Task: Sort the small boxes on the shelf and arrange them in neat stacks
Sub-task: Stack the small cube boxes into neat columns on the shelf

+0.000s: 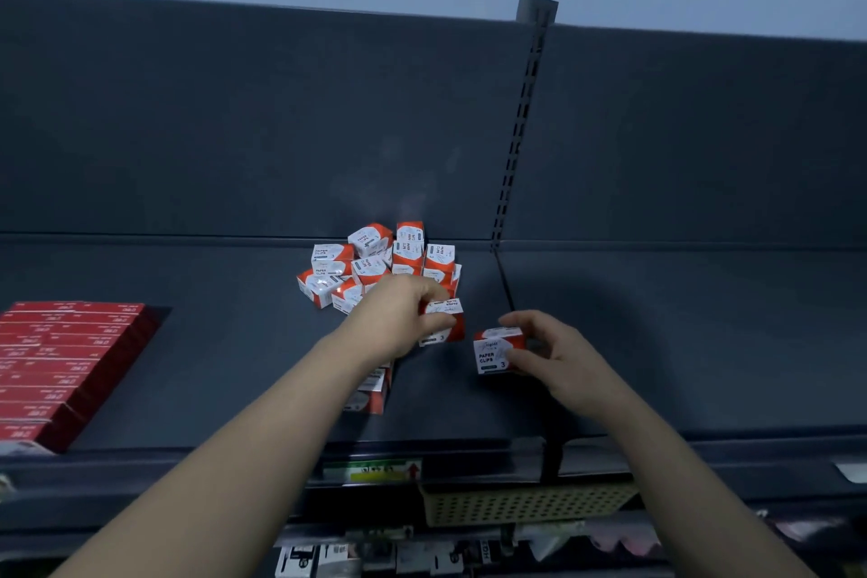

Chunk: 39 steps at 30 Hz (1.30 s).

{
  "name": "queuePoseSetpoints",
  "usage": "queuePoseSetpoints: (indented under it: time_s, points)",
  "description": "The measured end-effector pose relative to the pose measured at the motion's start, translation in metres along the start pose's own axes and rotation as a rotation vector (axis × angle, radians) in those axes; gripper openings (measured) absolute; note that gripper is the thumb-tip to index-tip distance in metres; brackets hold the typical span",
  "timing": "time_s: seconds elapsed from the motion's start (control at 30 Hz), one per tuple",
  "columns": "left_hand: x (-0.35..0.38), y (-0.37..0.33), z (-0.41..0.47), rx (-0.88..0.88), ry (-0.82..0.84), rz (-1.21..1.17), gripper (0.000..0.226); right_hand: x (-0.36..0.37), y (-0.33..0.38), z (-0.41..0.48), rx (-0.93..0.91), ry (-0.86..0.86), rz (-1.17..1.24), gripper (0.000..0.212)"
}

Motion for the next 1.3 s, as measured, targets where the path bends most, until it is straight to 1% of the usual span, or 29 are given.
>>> queuePoseSetpoints:
  time_s: [0.1,0.23,0.3,0.37,0.4,0.47,0.53,0.6,0.67,0.73,0.83,0.87,1.03,1.17,1.3]
  points:
    - [0.014,-0.002,-0.004,0.032,0.098,0.157,0.021,0.004,-0.001,-0.004,-0.024,0.006,-0.075,0.029]
    - [0.017,0.0,-0.008,0.054,0.13,0.246,0.023,0.014,0.001,-0.007,-0.07,0.007,-0.15,0.028]
    - [0.017,0.006,-0.008,0.033,0.15,0.218,0.026,0.017,0.002,-0.006,-0.088,-0.001,-0.137,0.03]
    - [0.014,0.008,-0.011,-0.007,0.153,0.123,0.031,0.025,0.003,-0.003,-0.093,0.008,-0.121,0.032]
    - [0.01,0.007,-0.012,-0.007,0.128,0.097,0.032,0.03,0.005,-0.002,-0.095,0.014,-0.103,0.036]
    - [-0.004,0.007,-0.015,0.027,0.041,0.122,0.03,0.037,0.008,0.002,-0.105,0.005,-0.073,0.048]
    - [-0.017,0.017,-0.021,0.036,-0.039,0.181,0.027,0.041,0.011,0.006,-0.112,-0.006,-0.137,0.065]
    - [-0.022,0.032,-0.028,0.025,-0.064,0.229,0.029,0.047,0.013,0.01,-0.107,0.027,-0.218,0.079]
    - [-0.021,0.044,-0.035,-0.005,-0.052,0.267,0.034,0.056,0.014,0.014,-0.09,0.081,-0.27,0.083]
    - [-0.018,0.052,-0.039,-0.04,-0.019,0.291,0.041,0.064,0.014,0.017,-0.072,0.131,-0.266,0.077]
    - [-0.01,0.058,-0.041,-0.065,0.029,0.273,0.047,0.072,0.02,0.016,-0.048,0.183,-0.181,0.054]
    - [-0.008,0.059,-0.041,-0.063,0.033,0.257,0.047,0.073,0.021,0.014,-0.034,0.191,-0.181,0.051]
    - [-0.007,0.055,-0.054,-0.073,0.013,0.238,0.044,0.074,0.023,0.005,0.024,0.222,-0.264,0.062]
    - [-0.007,0.047,-0.066,-0.068,-0.016,0.146,0.037,0.079,0.025,-0.007,0.038,0.267,-0.251,0.061]
    - [-0.006,0.045,-0.076,-0.065,-0.023,0.073,0.038,0.082,0.025,-0.018,0.067,0.305,-0.201,0.06]
Point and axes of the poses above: each hand's wrist, its own z-axis towards the middle knuckle, its own x-axis out of the palm, y = z × x, the point moved 9 cm from there along z, towards the middle knuckle, and after that the axes turned 4 degrees about -y, right-handed, at the moved point
